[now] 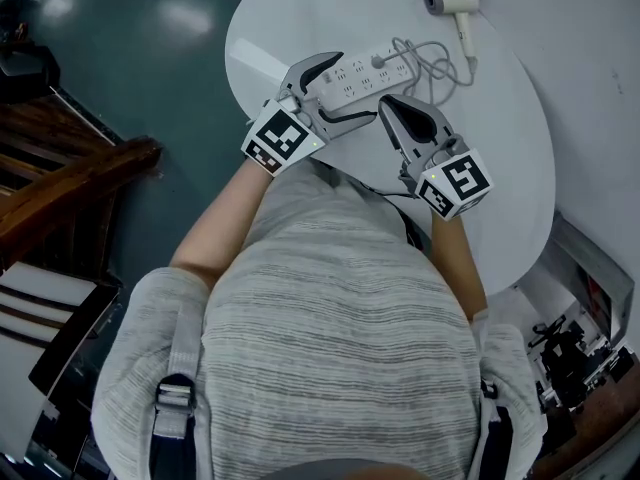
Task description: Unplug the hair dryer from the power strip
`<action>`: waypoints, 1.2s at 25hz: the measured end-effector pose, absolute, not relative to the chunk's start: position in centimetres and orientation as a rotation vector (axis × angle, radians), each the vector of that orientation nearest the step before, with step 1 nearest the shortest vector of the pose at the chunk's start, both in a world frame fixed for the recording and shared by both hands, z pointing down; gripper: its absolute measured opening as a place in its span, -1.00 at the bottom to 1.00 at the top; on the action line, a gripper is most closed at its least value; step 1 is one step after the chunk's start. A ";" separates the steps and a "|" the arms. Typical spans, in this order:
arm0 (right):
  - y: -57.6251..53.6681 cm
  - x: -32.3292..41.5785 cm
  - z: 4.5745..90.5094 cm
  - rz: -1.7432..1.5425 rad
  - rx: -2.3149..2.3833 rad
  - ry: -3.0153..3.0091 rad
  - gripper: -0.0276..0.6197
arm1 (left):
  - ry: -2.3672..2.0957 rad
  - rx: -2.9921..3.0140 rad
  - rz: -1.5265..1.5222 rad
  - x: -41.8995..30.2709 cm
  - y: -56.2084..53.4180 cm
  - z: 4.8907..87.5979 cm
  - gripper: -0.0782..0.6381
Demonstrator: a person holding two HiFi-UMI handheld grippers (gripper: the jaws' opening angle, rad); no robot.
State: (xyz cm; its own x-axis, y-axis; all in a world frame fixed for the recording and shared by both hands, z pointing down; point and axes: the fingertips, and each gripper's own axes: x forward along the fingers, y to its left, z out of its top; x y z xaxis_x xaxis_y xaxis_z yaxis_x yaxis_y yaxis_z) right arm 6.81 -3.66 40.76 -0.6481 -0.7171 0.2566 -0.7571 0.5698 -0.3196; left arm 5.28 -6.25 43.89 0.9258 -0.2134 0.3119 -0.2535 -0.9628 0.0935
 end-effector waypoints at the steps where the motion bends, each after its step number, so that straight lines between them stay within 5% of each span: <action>1: -3.6 6.8 40.8 0.621 1.271 -2.694 -0.83 | -0.354 2.952 0.492 5.4 -6.3 44.4 0.47; 10: -3.6 6.9 41.1 0.629 1.273 -2.683 -0.83 | -0.296 2.908 0.793 6.5 -6.5 50.2 0.63; 30: -3.4 7.6 41.8 0.654 1.293 -2.641 -0.83 | -0.237 2.727 1.255 7.4 -7.8 59.9 0.64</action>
